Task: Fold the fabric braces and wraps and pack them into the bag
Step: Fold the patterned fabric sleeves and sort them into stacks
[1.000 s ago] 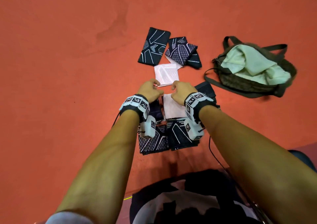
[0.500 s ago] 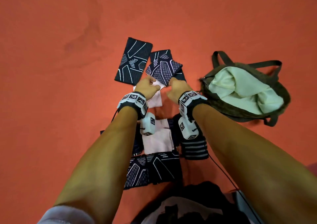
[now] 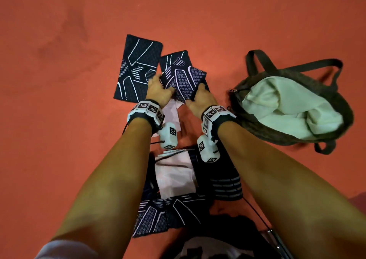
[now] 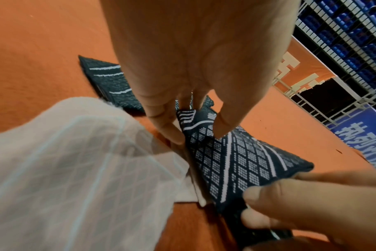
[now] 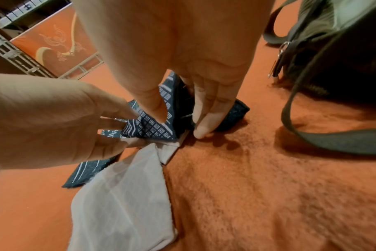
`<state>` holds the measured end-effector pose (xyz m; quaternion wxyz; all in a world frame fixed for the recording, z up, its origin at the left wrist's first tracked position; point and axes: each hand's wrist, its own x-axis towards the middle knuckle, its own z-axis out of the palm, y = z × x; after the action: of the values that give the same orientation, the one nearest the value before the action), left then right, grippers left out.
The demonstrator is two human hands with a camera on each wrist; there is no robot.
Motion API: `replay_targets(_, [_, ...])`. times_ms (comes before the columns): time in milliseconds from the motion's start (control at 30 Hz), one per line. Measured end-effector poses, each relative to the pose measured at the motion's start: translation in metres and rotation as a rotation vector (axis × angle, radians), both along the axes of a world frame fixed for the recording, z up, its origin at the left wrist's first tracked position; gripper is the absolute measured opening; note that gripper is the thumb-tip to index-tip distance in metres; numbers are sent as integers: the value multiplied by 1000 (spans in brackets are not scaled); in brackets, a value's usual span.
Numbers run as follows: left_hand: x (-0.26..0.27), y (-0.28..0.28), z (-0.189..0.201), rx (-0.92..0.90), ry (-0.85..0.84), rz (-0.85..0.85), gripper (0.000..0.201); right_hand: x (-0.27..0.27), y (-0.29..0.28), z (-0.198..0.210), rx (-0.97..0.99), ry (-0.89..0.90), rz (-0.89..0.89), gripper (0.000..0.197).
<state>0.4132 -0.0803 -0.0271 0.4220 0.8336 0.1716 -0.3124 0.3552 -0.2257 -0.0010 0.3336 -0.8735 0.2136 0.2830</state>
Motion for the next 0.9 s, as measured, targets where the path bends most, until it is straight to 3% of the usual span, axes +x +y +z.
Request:
replay_targets(67, [1,4,-4,-13,14,28,78,0,0,-2,13,-30,-40,47])
replay_targets(167, [-4,13,-10,-66,32,60,43,-4,1,5,22,-70,-45,39])
replay_targets(300, [-26,18,29,-78,-69,119,25,-14,9,22,52,-119,10,19])
replay_targets(467, [-69,47,57,-182,-73,197,24,-43,25,44,130,-161,63,15])
replay_targets(733, [-163,92,94,-183,-53,354,27,-112,70,68,195,-174,74,17])
replay_targets(900, [-229,119,105,-273,-66,361,61,-164,94,71,213,-153,95,23])
